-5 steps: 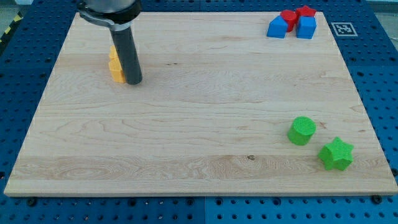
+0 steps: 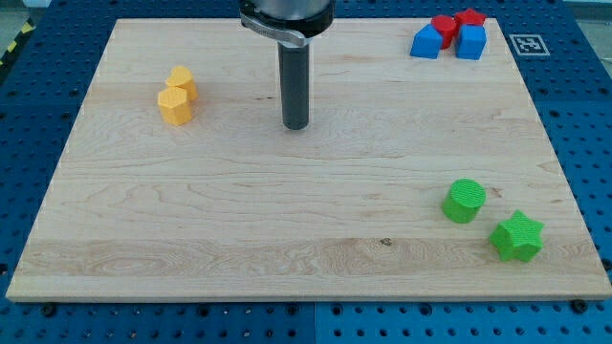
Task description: Point your arm to green circle
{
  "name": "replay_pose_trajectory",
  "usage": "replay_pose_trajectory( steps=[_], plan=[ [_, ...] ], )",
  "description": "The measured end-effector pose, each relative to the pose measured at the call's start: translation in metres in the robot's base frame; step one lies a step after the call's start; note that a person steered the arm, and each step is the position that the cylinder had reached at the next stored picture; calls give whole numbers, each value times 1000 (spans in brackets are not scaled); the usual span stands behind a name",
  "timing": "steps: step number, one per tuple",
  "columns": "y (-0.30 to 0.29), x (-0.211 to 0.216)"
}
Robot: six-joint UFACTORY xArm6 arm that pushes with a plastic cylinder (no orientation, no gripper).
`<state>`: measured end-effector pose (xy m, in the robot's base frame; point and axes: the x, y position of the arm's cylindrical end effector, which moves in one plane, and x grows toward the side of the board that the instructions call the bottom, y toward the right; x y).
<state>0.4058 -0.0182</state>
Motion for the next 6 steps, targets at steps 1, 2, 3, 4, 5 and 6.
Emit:
replay_pose_trajectory(
  steps=[1,2,3,4,5,6],
  plan=[
    [0,0],
    [28,31],
    [77,72],
    [133,112],
    [152,122],
    [152,122]
  ],
)
